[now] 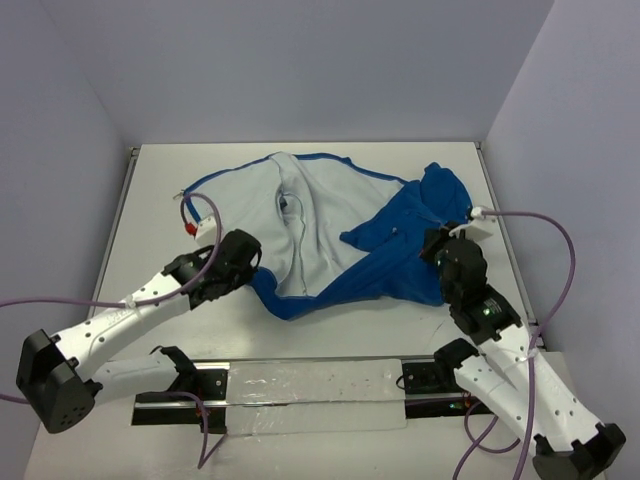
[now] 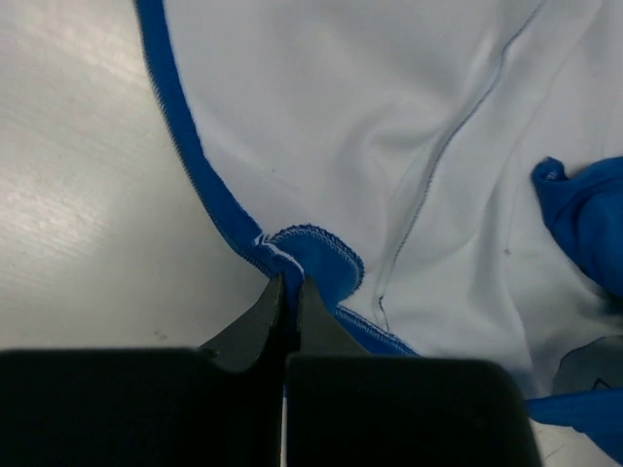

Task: Zip up the jacket

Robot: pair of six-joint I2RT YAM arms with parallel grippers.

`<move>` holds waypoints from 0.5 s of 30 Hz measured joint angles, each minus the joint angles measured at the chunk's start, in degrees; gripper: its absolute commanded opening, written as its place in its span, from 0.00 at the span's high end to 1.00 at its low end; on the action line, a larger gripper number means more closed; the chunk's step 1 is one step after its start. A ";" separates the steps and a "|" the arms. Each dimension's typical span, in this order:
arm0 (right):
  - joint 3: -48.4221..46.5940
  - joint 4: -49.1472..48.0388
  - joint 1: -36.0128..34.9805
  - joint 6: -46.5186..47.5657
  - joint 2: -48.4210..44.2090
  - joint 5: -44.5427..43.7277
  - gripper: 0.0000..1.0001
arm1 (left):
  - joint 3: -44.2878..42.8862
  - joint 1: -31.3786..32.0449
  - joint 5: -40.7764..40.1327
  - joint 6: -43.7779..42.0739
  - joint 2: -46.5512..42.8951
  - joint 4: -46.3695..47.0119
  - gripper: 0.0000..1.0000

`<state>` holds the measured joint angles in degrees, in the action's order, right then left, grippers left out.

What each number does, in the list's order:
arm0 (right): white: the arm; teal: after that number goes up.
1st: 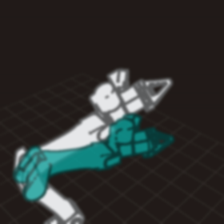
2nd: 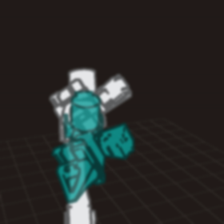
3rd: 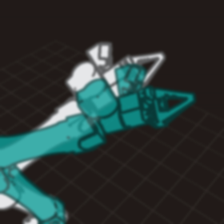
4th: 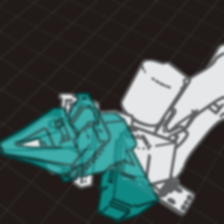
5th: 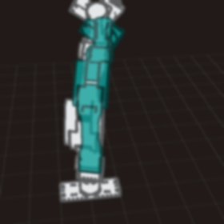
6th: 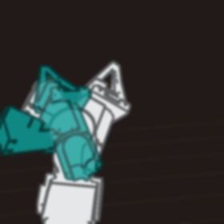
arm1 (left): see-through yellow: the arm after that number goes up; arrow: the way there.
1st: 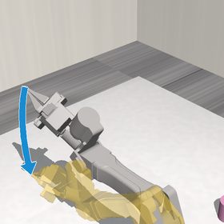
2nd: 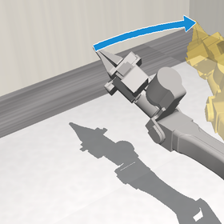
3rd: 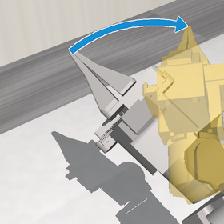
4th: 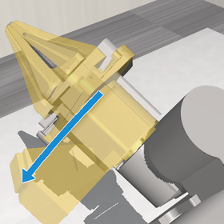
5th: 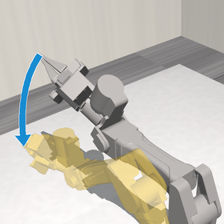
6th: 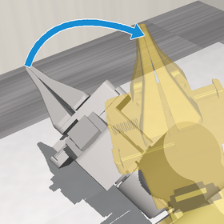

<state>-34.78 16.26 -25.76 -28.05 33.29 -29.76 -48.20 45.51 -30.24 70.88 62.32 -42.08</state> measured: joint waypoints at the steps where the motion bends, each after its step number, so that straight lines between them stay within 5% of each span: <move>1: -2.31 0.01 0.18 0.42 2.12 0.08 1.00 | -4.03 -0.65 -0.74 -1.88 1.78 -1.34 1.00; 10: -18.41 -4.55 8.59 2.59 13.94 2.20 1.00 | -28.90 -20.95 1.24 -17.96 6.34 5.22 1.00; 15: -21.45 -6.22 15.00 1.87 19.16 7.07 1.00 | -35.17 -22.08 6.77 -23.21 8.30 6.49 1.00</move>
<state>-56.24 10.04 -10.76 -26.18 52.45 -22.69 -83.36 23.43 -23.48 47.67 70.63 -35.59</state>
